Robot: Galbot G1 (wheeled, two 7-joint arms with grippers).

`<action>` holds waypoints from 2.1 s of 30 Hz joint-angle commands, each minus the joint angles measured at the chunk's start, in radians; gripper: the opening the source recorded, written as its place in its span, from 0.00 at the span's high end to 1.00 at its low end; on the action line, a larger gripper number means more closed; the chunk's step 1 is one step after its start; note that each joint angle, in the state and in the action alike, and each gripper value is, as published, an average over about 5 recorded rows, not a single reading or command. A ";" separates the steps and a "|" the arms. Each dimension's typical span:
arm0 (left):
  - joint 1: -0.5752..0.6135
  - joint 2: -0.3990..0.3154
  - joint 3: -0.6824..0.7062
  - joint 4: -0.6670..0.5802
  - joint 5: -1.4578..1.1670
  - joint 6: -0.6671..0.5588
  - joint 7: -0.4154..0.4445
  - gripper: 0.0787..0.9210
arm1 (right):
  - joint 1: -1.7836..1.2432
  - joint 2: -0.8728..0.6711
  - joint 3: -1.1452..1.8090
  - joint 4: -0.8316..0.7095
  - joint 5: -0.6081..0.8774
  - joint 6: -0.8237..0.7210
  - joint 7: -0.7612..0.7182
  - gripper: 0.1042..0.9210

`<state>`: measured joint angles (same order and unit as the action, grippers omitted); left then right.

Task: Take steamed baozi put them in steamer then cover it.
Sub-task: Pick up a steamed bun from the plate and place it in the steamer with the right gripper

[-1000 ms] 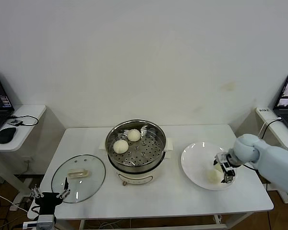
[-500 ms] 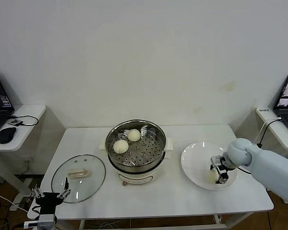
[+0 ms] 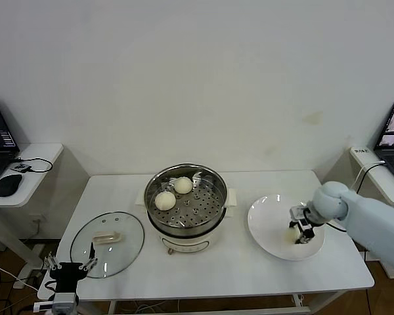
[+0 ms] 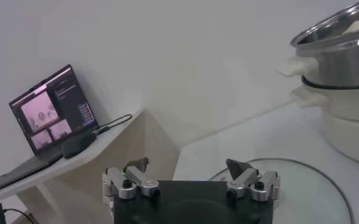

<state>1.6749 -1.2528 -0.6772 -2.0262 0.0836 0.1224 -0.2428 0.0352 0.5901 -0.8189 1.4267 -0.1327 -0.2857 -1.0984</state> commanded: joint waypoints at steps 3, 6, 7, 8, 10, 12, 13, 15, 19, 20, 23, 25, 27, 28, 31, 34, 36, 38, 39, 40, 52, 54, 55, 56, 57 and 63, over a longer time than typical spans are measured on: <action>-0.001 0.003 0.002 -0.006 -0.002 0.002 0.002 0.12 | 0.430 0.071 -0.160 -0.001 0.193 -0.009 -0.030 0.43; -0.003 0.005 0.004 -0.009 -0.006 0.005 0.003 0.12 | 0.551 0.155 -0.208 -0.025 0.246 -0.017 -0.029 0.43; -0.004 0.005 0.004 -0.010 -0.007 0.005 0.003 0.12 | 0.582 0.186 -0.221 -0.031 0.264 -0.022 -0.026 0.43; -0.004 0.005 0.004 -0.010 -0.008 0.006 0.004 0.12 | 0.604 0.214 -0.234 -0.035 0.279 -0.026 -0.023 0.43; -0.004 0.006 0.003 -0.012 -0.010 0.006 0.004 0.12 | 0.641 0.271 -0.266 -0.037 0.306 -0.033 -0.012 0.43; -0.003 0.006 0.001 -0.013 -0.013 0.006 0.003 0.12 | 0.660 0.329 -0.295 -0.035 0.326 -0.038 0.004 0.43; -0.002 0.005 -0.001 -0.013 -0.014 0.006 0.003 0.12 | 0.662 0.361 -0.308 -0.035 0.334 -0.040 0.013 0.43; -0.002 0.005 -0.006 -0.012 -0.017 0.005 0.002 0.12 | 0.653 0.428 -0.324 -0.038 0.349 -0.039 0.030 0.43; 0.000 0.005 -0.018 -0.010 -0.020 0.005 0.000 0.12 | 0.604 0.557 -0.343 -0.058 0.373 -0.013 0.051 0.42; 0.001 0.004 -0.021 -0.010 -0.021 0.005 0.000 0.12 | 0.590 0.586 -0.347 -0.067 0.374 -0.002 0.052 0.42; 0.003 0.001 -0.026 -0.012 -0.022 0.004 -0.001 0.12 | 0.550 0.658 -0.364 -0.097 0.368 0.039 0.052 0.42; 0.005 -0.001 -0.028 -0.013 -0.023 0.002 -0.002 0.12 | 0.529 0.693 -0.382 -0.117 0.357 0.066 0.051 0.42; 0.006 -0.003 -0.032 -0.013 -0.026 0.000 -0.004 0.12 | 0.510 0.722 -0.405 -0.141 0.334 0.104 0.049 0.42; 0.006 -0.003 -0.035 -0.013 -0.028 0.000 -0.005 0.12 | 0.503 0.734 -0.415 -0.151 0.323 0.121 0.049 0.42; 0.006 -0.004 -0.044 -0.015 -0.034 0.000 -0.006 0.12 | 0.477 0.763 -0.434 -0.177 0.293 0.181 0.045 0.42; 0.007 -0.006 -0.050 -0.019 -0.038 0.000 -0.007 0.12 | 0.459 0.780 -0.445 -0.189 0.267 0.225 0.035 0.42; 0.007 -0.009 -0.051 -0.021 -0.039 -0.001 -0.008 0.12 | 0.451 0.786 -0.451 -0.193 0.246 0.248 0.026 0.42; 0.008 -0.012 -0.051 -0.022 -0.039 -0.001 -0.009 0.12 | 0.445 0.788 -0.456 -0.194 0.229 0.267 0.018 0.42; 0.009 -0.013 -0.051 -0.023 -0.039 -0.002 -0.009 0.12 | 0.442 0.788 -0.458 -0.193 0.224 0.276 0.013 0.42; 0.010 -0.014 -0.051 -0.024 -0.039 -0.002 -0.010 0.12 | 0.440 0.787 -0.460 -0.191 0.220 0.283 0.008 0.42; 0.012 -0.018 -0.050 -0.024 -0.037 -0.006 -0.012 0.12 | 0.443 0.747 -0.471 -0.158 0.202 0.323 -0.028 0.41; 0.012 -0.018 -0.049 -0.024 -0.037 -0.006 -0.012 0.12 | 0.448 0.738 -0.469 -0.152 0.209 0.322 -0.027 0.38; 0.011 -0.018 -0.048 -0.024 -0.037 -0.006 -0.012 0.12 | 0.451 0.732 -0.468 -0.149 0.213 0.321 -0.027 0.35; 0.011 -0.018 -0.048 -0.025 -0.036 -0.006 -0.011 0.12 | 0.455 0.725 -0.466 -0.146 0.217 0.320 -0.027 0.32; 0.010 -0.018 -0.047 -0.025 -0.036 -0.006 -0.011 0.12 | 0.460 0.719 -0.464 -0.143 0.222 0.319 -0.027 0.29; 0.003 -0.012 -0.046 -0.024 -0.036 -0.004 -0.009 0.12 | 0.511 0.634 -0.416 -0.106 0.257 0.295 -0.032 0.14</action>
<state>1.6785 -1.2669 -0.7231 -2.0517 0.0477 0.1173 -0.2523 0.5165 1.2786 -1.2578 1.3004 0.1071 0.0061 -1.1238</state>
